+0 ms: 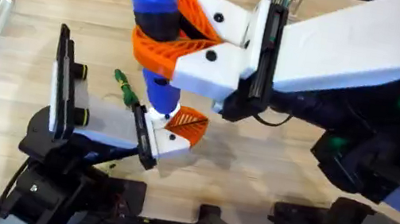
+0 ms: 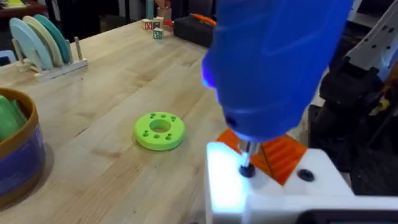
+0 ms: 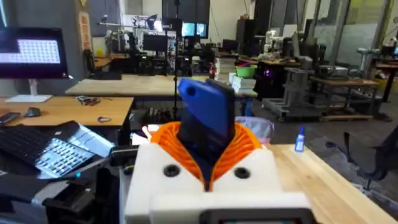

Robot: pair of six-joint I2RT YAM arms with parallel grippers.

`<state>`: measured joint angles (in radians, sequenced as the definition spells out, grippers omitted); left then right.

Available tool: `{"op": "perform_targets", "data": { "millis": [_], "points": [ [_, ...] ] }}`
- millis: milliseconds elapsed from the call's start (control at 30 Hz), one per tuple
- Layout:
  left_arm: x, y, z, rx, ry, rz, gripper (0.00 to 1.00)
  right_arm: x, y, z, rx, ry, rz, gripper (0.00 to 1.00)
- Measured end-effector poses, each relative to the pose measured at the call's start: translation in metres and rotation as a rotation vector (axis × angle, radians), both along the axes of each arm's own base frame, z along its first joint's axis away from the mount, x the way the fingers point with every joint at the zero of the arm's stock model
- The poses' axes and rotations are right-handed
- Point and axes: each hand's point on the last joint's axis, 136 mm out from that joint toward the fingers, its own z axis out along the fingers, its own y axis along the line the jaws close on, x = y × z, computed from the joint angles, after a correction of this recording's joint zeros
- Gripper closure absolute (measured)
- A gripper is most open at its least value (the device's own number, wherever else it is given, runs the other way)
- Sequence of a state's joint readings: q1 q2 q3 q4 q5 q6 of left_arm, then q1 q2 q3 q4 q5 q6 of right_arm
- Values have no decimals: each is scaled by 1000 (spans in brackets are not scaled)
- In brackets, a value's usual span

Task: Pick up the gripper from the table and insert it into the empty holder that is missing its gripper. Then pick up a screw, insert it into the mounting hole, and use the screwdriver to tighten it. Finally, clean up the table by picking up the vegetable and placing it into the bucket.

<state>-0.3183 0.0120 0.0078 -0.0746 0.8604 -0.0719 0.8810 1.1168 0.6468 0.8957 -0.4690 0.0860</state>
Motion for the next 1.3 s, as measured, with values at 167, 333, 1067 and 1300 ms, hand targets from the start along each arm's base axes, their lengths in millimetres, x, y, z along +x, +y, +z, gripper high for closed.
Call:
{"op": "perform_targets", "data": {
  "millis": [167,333,1067,1300],
  "points": [
    [0,0,0,0,0,0,992,1,1,-4,-16,17,1,977],
    [0,0,0,0,0,0,992,1,2,-6,-21,22,1,977],
    [-1,0,0,-4,14,-4,992,3,3,-13,-46,48,-3,977],
    [0,0,1,-5,4,2,992,-1,-2,3,36,-22,6,978]
  ]
}}
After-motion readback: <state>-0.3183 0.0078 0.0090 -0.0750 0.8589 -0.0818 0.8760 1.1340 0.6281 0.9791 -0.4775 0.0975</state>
